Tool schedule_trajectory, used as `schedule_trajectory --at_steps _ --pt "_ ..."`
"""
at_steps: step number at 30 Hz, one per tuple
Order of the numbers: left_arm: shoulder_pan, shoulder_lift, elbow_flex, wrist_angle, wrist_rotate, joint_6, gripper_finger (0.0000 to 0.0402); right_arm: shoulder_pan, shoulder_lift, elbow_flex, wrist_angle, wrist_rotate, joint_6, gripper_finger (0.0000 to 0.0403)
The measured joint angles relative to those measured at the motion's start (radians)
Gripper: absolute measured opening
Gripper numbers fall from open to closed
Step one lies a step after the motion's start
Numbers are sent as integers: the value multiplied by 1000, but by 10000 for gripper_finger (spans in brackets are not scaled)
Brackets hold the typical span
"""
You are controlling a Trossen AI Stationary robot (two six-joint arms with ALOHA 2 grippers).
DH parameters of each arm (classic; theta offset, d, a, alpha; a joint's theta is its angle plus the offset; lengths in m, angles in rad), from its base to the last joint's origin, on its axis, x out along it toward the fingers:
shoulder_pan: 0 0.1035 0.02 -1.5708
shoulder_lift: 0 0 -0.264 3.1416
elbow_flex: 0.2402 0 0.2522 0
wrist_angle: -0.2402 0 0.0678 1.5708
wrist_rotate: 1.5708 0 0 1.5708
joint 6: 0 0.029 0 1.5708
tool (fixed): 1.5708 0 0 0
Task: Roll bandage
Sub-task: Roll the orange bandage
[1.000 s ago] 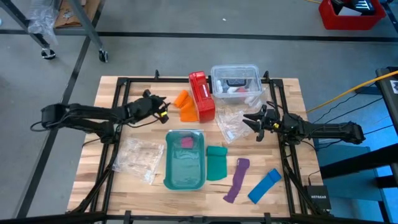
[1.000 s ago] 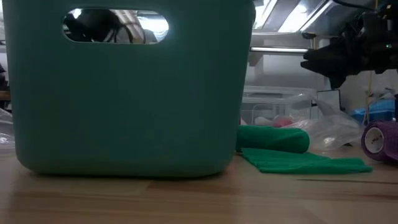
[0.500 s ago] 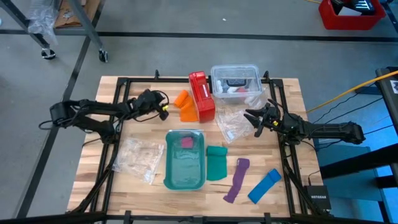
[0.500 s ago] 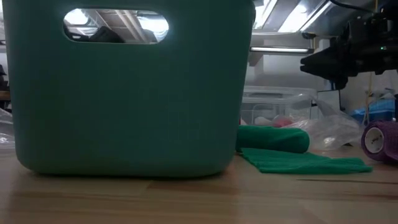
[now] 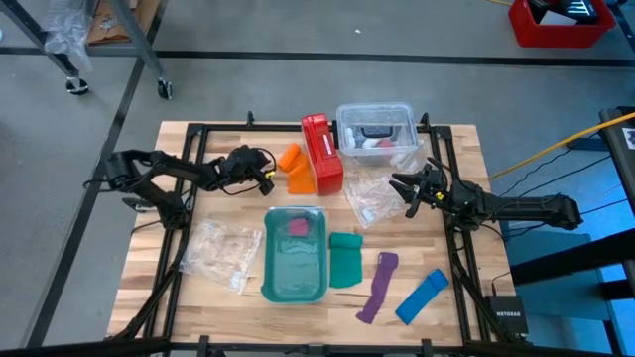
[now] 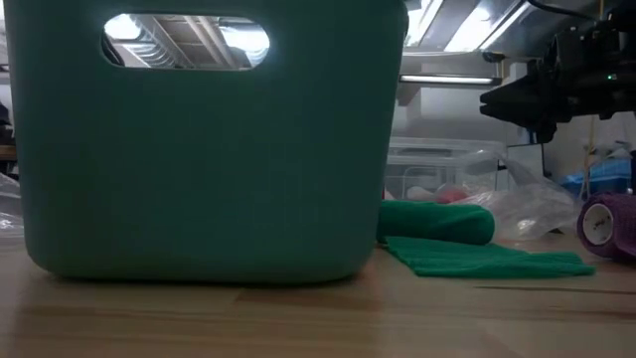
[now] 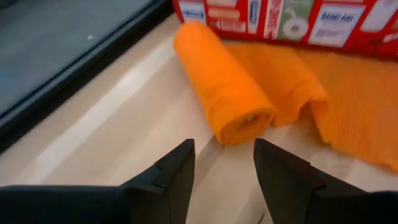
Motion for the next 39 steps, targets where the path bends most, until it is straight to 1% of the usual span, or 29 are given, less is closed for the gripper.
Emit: schedule_trajectory --at_steps 4,8,13,18,23,26,29,32,37,39 --pt "0 47 28 -1 2 5 157 0 0 0 0 0 0 136" --pt "0 94 67 -1 3 61 157 0 0 0 0 0 0 136" --pt "0 144 120 -1 3 94 157 0 0 0 0 0 0 136" --pt "2 168 140 -5 -4 118 157 0 0 0 0 0 0 136" --pt "27 172 140 -7 -37 101 150 0 0 0 0 0 0 136" --pt "45 172 140 -2 -37 105 135 0 0 0 0 0 0 136" --pt "58 172 140 -2 -37 103 113 0 0 0 0 0 0 136" --pt "63 172 140 2 -36 110 81 0 0 0 -1 0 0 136" --pt "63 172 140 39 -10 111 14 0 0 0 -1 0 0 136" --pt "63 172 140 63 -6 94 8 0 0 0 -2 0 0 136"
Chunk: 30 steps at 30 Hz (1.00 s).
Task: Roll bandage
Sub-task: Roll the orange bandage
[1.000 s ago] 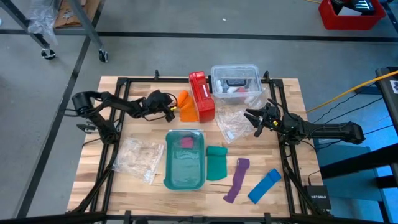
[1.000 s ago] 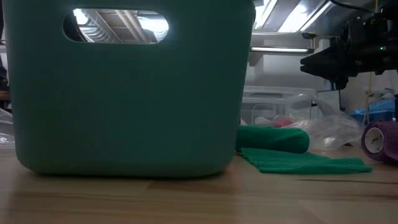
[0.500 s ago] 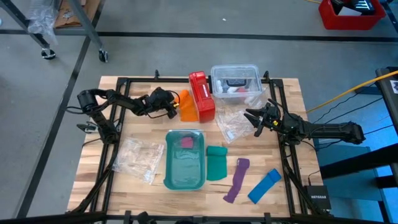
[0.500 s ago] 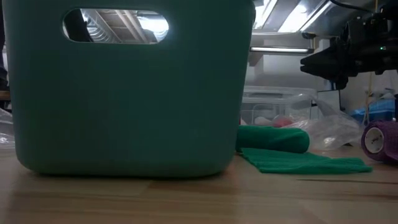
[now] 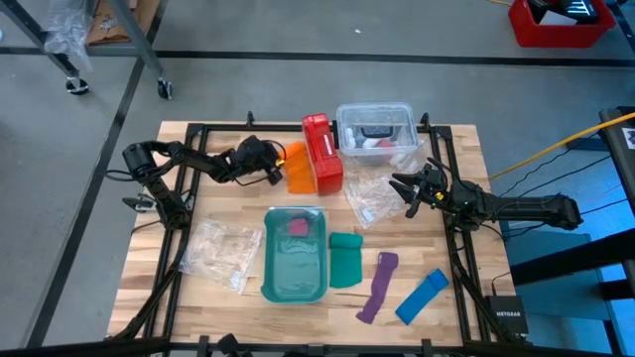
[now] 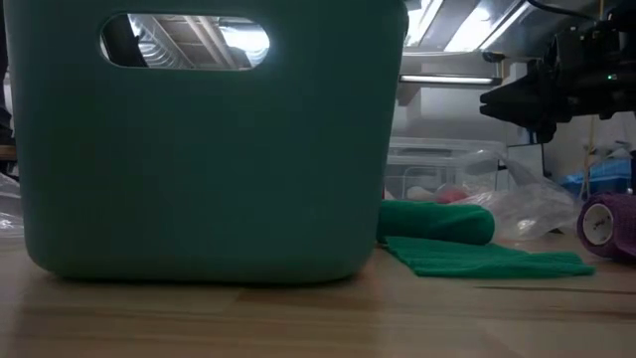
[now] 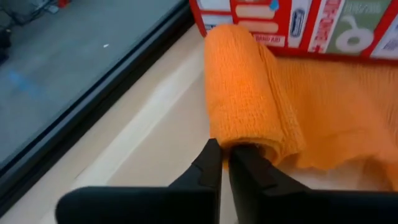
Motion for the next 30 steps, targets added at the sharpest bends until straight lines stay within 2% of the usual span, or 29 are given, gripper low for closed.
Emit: schedule_trajectory --at_steps 7,14,20,24,30 --pt "0 -7 0 42 -15 -9 4 0 0 0 0 -2 0 136" --pt "0 -107 0 4 -60 4 2 0 0 0 1 -34 0 136" --pt "-3 -304 0 -194 -146 34 1 0 0 0 1 -64 0 136" --pt "-26 -469 0 -314 -165 23 1 0 0 2 3 -64 0 136" --pt "-94 -705 0 -337 -164 48 0 0 -1 37 4 12 0 136"
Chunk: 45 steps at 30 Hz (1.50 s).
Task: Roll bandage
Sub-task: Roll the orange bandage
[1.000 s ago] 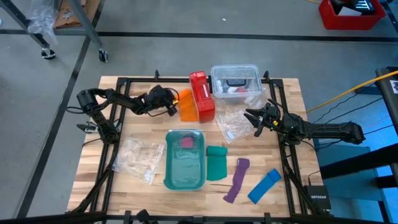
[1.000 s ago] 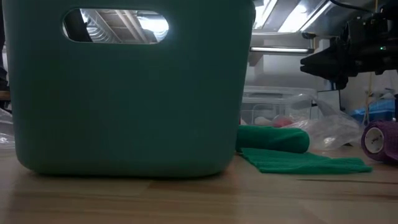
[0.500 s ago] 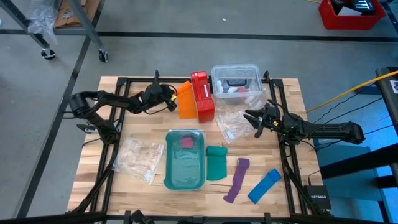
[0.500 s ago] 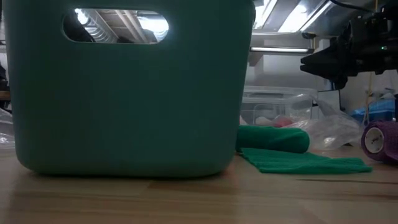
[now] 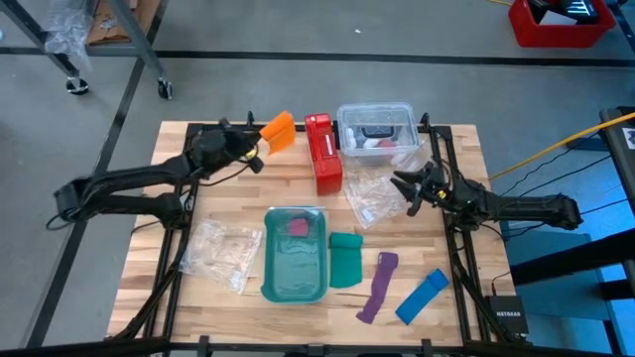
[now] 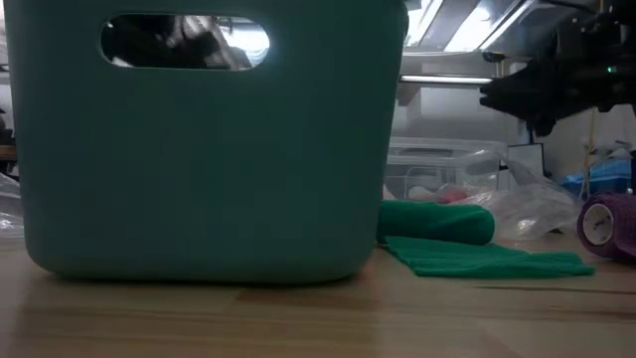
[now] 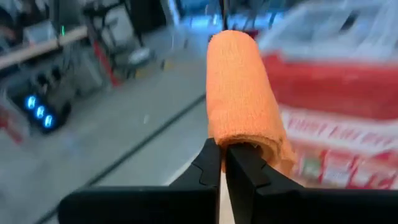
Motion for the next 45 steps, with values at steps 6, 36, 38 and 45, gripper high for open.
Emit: schedule_trajectory --at_steps 6,36,38,45 --pt "-97 -127 58 0 -2 -40 0 0 1 64 1 35 -1 136" --pt "-533 225 290 338 -2 -97 0 0 567 448 80 -363 -639 136" --pt "-542 225 294 341 -2 -61 0 0 609 473 49 -366 -544 136" --pt "-563 222 294 344 -2 -29 0 0 695 508 16 -443 -399 136"
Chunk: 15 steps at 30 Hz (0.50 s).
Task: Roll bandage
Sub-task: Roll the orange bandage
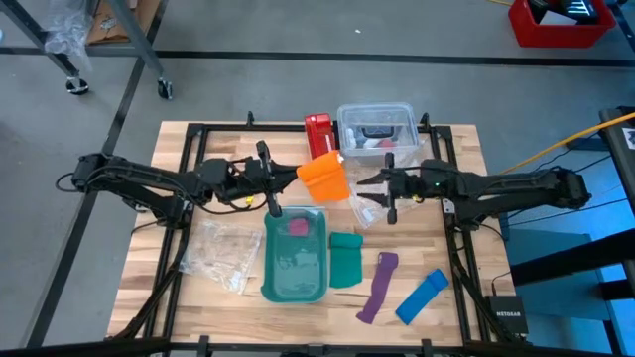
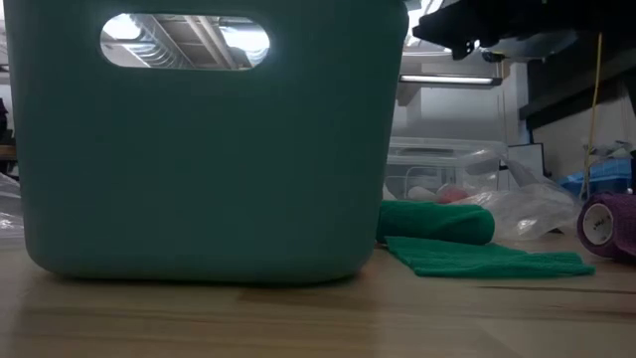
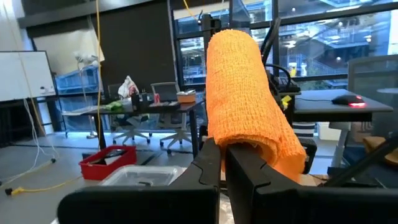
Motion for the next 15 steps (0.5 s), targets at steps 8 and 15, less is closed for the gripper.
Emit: schedule_trajectory --at_steps 8,15 --pt "-20 0 0 1 0 0 0 1 85 5 20 -55 107 136" --pt "-20 1 0 0 0 6 0 1 138 5 102 -126 180 136"
